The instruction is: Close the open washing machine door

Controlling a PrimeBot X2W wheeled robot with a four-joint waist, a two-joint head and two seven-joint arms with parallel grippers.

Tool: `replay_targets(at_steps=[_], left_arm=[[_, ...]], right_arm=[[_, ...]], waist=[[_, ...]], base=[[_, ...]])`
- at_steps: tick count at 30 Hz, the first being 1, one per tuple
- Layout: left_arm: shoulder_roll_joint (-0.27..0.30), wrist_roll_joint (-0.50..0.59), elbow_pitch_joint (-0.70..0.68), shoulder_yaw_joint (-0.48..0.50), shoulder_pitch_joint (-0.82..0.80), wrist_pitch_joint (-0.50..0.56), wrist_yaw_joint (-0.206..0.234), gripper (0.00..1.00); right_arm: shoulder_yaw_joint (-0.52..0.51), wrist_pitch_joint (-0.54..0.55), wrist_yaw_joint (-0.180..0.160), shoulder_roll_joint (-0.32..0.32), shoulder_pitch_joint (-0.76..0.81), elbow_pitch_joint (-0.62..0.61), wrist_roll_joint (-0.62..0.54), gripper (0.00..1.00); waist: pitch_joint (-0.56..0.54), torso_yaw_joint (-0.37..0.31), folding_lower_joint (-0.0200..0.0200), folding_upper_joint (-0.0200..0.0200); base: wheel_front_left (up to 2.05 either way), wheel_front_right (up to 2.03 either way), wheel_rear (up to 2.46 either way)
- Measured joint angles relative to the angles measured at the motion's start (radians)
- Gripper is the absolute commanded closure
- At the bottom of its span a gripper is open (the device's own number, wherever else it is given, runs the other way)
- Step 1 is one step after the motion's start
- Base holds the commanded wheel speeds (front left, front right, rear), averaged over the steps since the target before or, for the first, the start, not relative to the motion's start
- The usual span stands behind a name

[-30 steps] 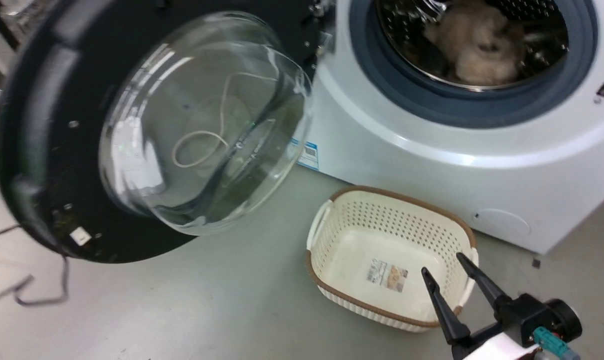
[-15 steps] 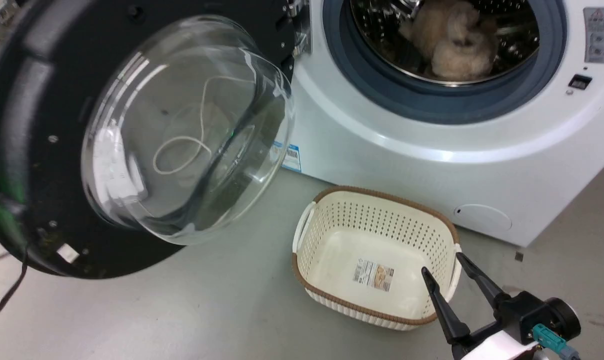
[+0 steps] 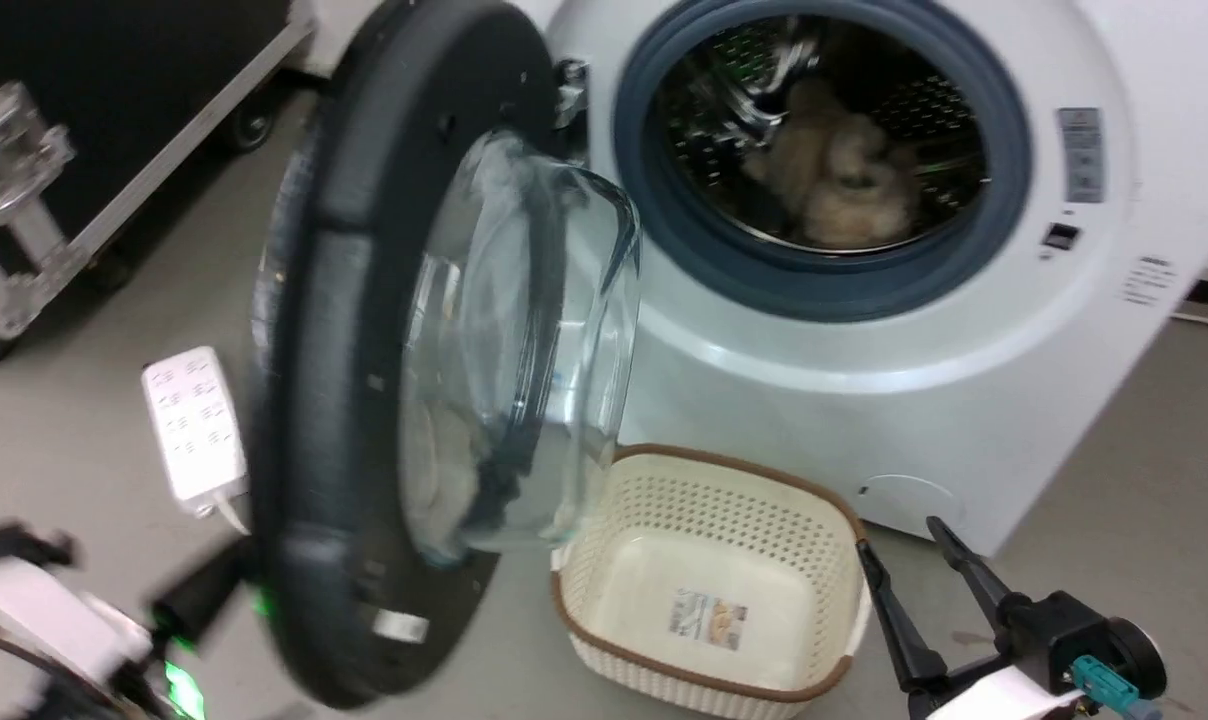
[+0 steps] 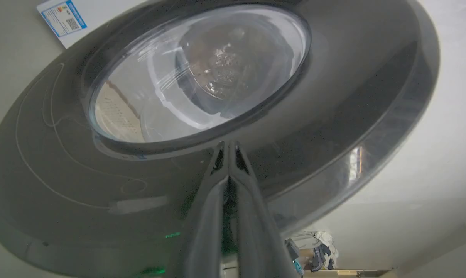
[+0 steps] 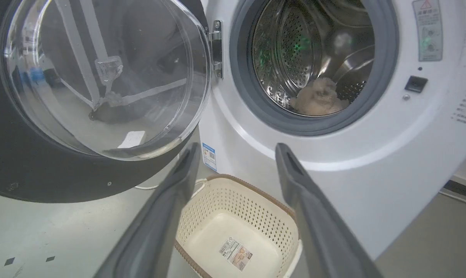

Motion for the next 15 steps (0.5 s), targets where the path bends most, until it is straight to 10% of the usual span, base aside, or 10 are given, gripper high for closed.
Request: replay_targets(at_steps=[15], left_arm=[[-0.075,-0.256,-0.054,-0.532,0.132,-0.339,-0.086,1.0]], right_arm=[[0.0,0.054,0.0,-0.026,-0.001,-0.045,-0.005,0.0]], waist=[[0.031,-0.227,0.0001,0.0001]], base=[[0.0,0.0,0.0]])
